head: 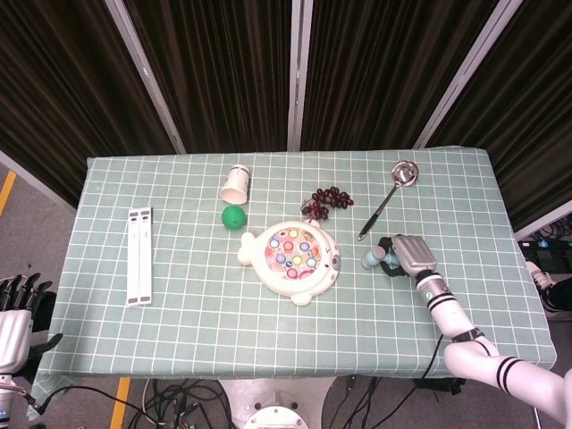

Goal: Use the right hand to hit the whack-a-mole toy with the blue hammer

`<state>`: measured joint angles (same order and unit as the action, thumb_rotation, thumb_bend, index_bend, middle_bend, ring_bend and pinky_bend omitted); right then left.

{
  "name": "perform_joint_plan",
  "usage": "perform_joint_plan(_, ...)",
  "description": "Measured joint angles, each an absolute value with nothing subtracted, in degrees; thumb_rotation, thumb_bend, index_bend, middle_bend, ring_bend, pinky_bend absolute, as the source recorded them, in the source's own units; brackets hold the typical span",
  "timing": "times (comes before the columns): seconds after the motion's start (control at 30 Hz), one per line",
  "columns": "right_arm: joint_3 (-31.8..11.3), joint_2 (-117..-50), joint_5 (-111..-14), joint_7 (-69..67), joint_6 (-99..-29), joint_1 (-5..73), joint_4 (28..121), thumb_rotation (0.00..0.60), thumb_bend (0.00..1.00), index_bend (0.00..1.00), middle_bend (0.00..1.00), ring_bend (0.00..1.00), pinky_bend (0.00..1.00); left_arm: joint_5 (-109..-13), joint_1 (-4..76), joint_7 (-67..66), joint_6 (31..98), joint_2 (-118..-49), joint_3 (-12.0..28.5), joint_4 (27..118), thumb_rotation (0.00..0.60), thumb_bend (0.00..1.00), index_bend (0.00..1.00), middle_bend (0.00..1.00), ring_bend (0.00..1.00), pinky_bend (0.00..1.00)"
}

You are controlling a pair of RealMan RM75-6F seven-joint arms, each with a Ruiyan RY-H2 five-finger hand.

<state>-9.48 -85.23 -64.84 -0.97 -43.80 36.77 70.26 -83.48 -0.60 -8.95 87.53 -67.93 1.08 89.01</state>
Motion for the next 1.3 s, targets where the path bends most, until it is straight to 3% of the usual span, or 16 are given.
perform_joint_plan(0.2, -9.4, -85.8, -64.9, -1.0, -43.9, 36.8, 69.6, 0.6, 0.36, 0.55, 0.52, 0.39, 0.46, -83.4, -0.6, -8.8, 87.4, -68.0, 1.0, 88.9, 0.6, 0.0, 0.17, 0.09, 0.0, 0.0)
perform_joint_plan(0.53, -9.3, -85.6, -67.6, -3.0, -45.3, 36.5, 69.3, 0.6, 0.5, 0.66, 0.6, 0.48, 0.6, -83.4, -1.0, -8.6, 87.9, -67.9, 0.9, 88.7, 0.6, 0.0, 0.17, 0.09, 0.0, 0.0)
perform_joint_plan(0.97, -9.2, -74.8, -74.6, -2.6, -49.3, 36.6, 81.0, 0.6, 0.6, 0.74, 0.66, 0.55, 0.68, -84.3, -1.2, -9.0, 88.5, -67.5, 0.7, 89.4, 0.6, 0.0, 0.17, 0.09, 0.0, 0.0)
perform_joint_plan(1.1, -10.5, -72.2, -74.6, 0.7, -48.1, 39.1, 84.6, 0.6, 0.59, 0.75, 0.66, 0.55, 0.68, -84.7, -1.3, -9.3, 88.9, -67.4, 0.6, 89.7, 0.6, 0.0, 0.17, 0.09, 0.0, 0.0)
perform_joint_plan(1.3, -13.5, -73.3, -68.2, 7.5, -42.5, 45.8, 85.6, 0.6, 0.6, 0.75, 0.66, 0.55, 0.69, -84.9, -1.6, -9.4, 89.3, -67.3, 0.5, 89.8, 0.6, 0.0, 0.17, 0.09, 0.0, 0.0)
